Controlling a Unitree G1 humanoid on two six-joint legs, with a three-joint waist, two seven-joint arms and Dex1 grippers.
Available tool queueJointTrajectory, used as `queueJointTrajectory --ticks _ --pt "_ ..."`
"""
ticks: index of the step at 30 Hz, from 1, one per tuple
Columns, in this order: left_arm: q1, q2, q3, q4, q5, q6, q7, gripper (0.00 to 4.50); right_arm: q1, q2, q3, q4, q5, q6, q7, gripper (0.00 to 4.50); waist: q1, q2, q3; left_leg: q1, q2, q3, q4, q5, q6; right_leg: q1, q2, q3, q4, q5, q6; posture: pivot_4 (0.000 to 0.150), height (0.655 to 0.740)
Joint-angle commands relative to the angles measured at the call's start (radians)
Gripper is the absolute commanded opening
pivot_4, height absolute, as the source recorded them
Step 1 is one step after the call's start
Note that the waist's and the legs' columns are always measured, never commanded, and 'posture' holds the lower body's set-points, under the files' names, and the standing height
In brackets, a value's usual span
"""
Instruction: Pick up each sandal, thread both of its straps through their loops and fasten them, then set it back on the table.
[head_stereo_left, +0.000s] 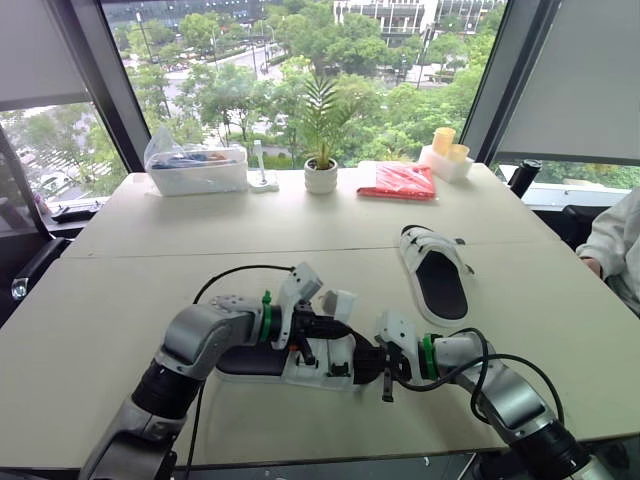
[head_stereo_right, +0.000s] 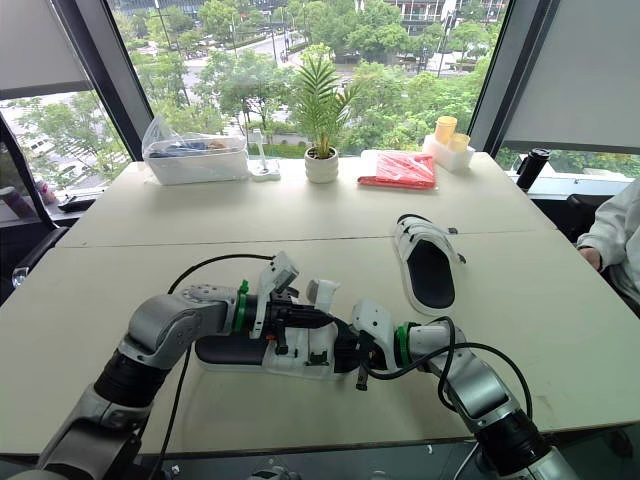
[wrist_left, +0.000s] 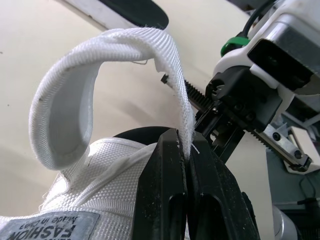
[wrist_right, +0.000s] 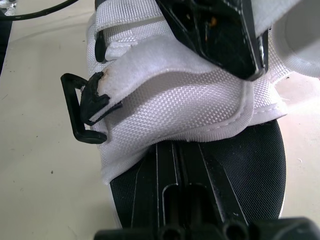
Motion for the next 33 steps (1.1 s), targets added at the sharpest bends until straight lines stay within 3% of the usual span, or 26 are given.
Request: queueJointTrajectory --ticks 1,16,26,33 --pt "-0.028 -0.001 -0.008 -0.044 -0.002 0.019 0.012 0.02 0.010 0.001 0.024 0.030 -0.029 0.011 -0.007 0.00 0.000 0.000 0.000 0.000 0.000 0.000 0.000 0.000 0.000 0.000 0.000 0.000 0.000 0.000 0.000 0.150 0.7400" --pt "-0.051 0.064 -0.013 -0.084 -0.031 0.110 -0.016 0.02 0.008 0.001 0.028 0.036 -0.034 0.004 -0.006 0.00 -0.002 0.000 0.000 0.000 0.000 0.000 0.000 0.000 0.000 0.000 0.000 0.000 0.000 0.000 0.000 0.150 0.7400" --pt "-0.059 -0.004 0.000 -0.096 -0.038 0.089 0.022 0.02 0.002 0.007 0.032 0.044 -0.038 -0.001 -0.009 0.00 -0.002 0.000 0.000 0.000 0.000 0.000 0.000 0.000 0.000 0.000 0.000 0.000 0.000 0.000 0.000 0.150 0.7400" --pt "-0.028 0.024 0.000 -0.128 -0.053 0.102 0.010 0.02 0.007 0.006 0.032 0.043 -0.041 -0.003 -0.012 0.00 -0.003 0.000 0.000 0.000 0.000 0.000 0.000 0.000 0.000 0.000 0.000 0.000 0.000 0.000 0.000 0.150 0.7400"
